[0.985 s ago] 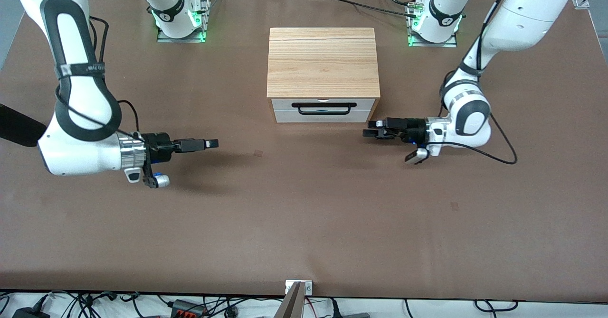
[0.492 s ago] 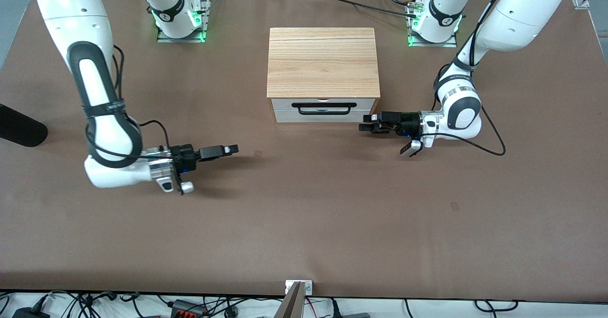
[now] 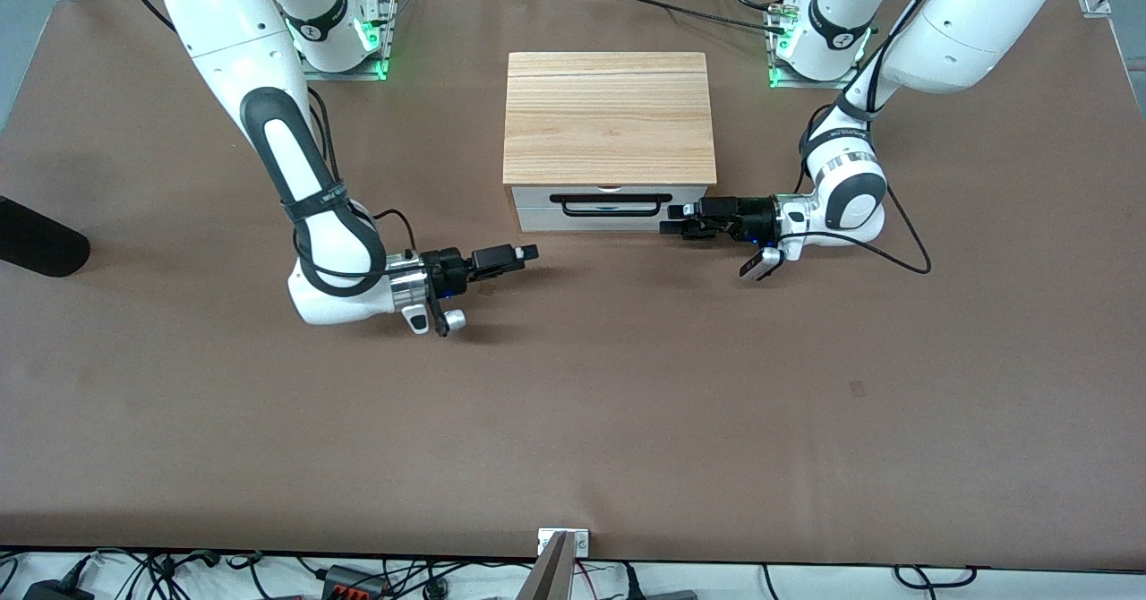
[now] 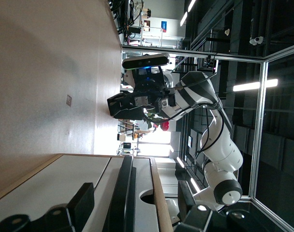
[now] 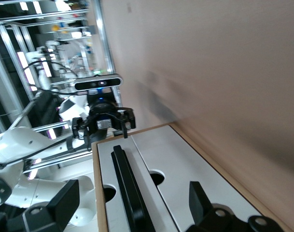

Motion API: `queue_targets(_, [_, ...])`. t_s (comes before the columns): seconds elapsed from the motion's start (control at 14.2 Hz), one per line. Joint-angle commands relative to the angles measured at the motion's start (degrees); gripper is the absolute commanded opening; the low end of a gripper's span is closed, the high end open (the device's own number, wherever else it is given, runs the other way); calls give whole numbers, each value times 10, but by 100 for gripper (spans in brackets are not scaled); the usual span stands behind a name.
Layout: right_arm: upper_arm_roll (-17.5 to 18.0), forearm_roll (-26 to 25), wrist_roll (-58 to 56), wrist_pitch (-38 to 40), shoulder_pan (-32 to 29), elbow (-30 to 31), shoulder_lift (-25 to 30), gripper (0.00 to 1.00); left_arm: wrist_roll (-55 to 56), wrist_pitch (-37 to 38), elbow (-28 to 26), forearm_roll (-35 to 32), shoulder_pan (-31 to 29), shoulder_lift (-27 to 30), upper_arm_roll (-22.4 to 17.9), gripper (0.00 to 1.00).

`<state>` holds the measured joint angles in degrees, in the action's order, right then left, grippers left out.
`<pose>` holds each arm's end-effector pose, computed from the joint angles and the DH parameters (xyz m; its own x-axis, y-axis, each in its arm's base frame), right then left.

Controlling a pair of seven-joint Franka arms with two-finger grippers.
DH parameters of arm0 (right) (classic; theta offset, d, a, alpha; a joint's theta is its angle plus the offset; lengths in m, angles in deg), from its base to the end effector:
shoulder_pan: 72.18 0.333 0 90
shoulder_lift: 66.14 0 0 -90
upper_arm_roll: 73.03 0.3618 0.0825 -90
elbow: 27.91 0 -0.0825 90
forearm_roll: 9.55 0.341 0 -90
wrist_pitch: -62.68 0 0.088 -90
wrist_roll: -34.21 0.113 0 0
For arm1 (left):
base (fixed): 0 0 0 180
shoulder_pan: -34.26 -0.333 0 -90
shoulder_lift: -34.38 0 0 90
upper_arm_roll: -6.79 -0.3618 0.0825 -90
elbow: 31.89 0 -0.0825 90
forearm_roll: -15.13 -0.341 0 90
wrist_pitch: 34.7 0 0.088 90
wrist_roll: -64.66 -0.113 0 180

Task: Pull top drawer with both arms simultaneously
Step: 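Reach both grippers to the black handle ends from either side, then close both grippers on the black drawer handle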

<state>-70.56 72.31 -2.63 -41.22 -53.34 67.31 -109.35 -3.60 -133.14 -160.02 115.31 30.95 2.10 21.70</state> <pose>0.5870 0.3174 0.2502 0.9525 0.2515 -0.1719 -0.0983 -0.2805 -0.9548 0.4830 -0.1936 0.2317 0.9971 0.0501 -0.0565 0.0535 0.0610 0.9967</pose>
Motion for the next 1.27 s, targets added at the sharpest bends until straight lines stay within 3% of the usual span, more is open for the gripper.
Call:
queue_targets(0.0, [-1, 74, -86, 1, 25, 20, -10, 100, -33, 2, -14, 15, 0, 6, 4, 63])
queue_targets(0.21, [-1, 148, -141, -6, 62, 36, -9, 100, -35, 2, -20, 16, 1, 6, 5, 56])
queue_targets(0.56, [-1, 155, -277, 36, 72, 74, -9, 100, -62, 2, -27, 30, 0, 3, 21, 46])
queue_targets(0.98, [0, 156, -296, 61, 73, 90, -5, 72, -86, 2, -26, 37, 0, -12, 23, 22])
queue_targets(1.06, [5, 156, -296, 61, 73, 90, -5, 68, -87, 1, -26, 38, 1, -14, 23, 21])
queue_targets(1.13, [9, 156, -298, 62, 72, 90, -5, 51, -90, 1, -26, 40, 1, -16, 23, 19])
queue_targets(1.2, [10, 156, -300, 62, 73, 90, -5, 46, -92, 1, -26, 40, 1, -16, 23, 16])
